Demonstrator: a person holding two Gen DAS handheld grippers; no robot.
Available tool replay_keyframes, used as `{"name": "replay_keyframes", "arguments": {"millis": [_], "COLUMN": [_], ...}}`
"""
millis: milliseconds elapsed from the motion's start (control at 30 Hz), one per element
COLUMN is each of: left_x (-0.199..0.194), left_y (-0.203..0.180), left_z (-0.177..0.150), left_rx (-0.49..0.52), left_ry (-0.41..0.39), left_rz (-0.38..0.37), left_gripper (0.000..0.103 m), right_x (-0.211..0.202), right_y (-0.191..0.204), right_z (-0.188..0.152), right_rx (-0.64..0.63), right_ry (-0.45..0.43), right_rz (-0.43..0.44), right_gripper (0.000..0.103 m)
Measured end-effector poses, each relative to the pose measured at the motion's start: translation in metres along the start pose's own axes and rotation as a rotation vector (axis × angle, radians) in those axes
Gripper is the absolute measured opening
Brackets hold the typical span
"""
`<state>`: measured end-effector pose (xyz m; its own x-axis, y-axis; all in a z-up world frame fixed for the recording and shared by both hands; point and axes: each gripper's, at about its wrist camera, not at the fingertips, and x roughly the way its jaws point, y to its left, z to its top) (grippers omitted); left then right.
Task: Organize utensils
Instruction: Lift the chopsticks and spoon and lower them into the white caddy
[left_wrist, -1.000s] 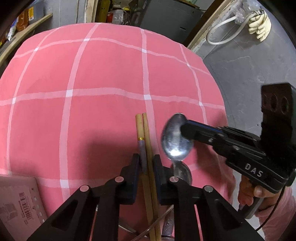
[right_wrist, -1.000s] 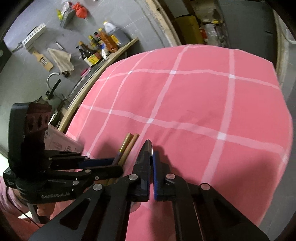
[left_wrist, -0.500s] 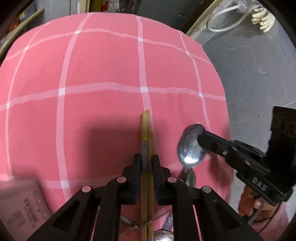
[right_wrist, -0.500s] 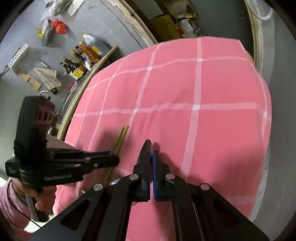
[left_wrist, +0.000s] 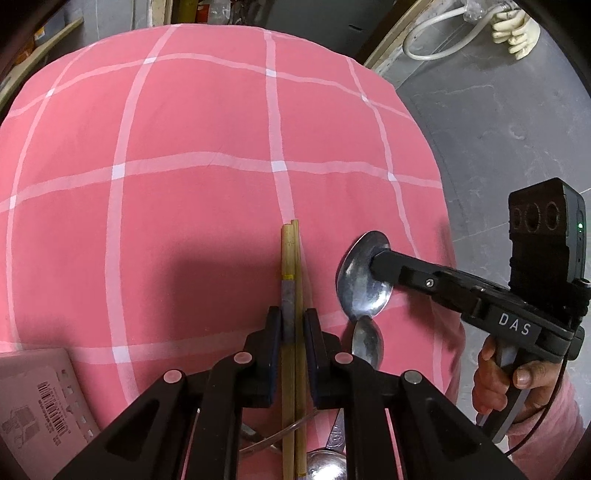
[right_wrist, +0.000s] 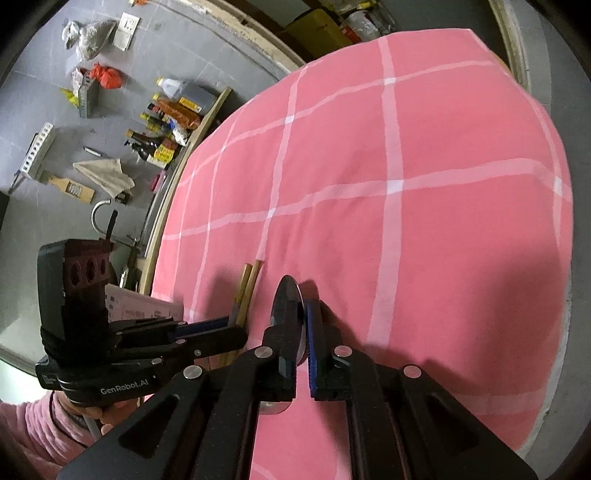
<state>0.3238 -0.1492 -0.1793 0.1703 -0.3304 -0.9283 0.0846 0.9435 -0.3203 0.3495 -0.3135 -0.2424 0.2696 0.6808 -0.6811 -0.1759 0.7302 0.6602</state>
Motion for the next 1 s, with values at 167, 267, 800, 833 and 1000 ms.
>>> {"name": "replay_keyframes", "arguments": {"millis": [167, 267, 800, 833, 1000], "left_x": [-0.002, -0.004, -0.063, -0.069, -0.102], "left_y": [0.005, 0.007, 0.0, 0.0, 0.002], "left_z": [-0.003, -0.007, -0.033, -0.036, -0.042], "left_rx": [0.003, -0.001, 0.048, 0.052, 0.055], "left_ry": [0.0, -0.016, -0.228, -0.247, -0.355], "left_rz": [-0.004, -0.001, -0.002, -0.004, -0.032], "left_gripper": [0.012, 0.011, 0.011, 0.011, 0.011], "right_x": [0.003, 0.0, -0.078, -0.085, -0.109], "right_y": [0.008, 0.014, 0.071, 0.078, 0.102], "right_z": [0.002, 0.001, -0.013, -0.014, -0.019], "right_rx": [-0.012, -0.029, -0.157, -0.172, -0.222], "right_ry": [0.006, -0.006, -0.253, -0.276, -0.37], "right_rz": [-0.025, -0.072, -0.29, -0.308, -0.369], "right_gripper": [0.01, 0.005, 0.002, 0.002, 0.002]}}
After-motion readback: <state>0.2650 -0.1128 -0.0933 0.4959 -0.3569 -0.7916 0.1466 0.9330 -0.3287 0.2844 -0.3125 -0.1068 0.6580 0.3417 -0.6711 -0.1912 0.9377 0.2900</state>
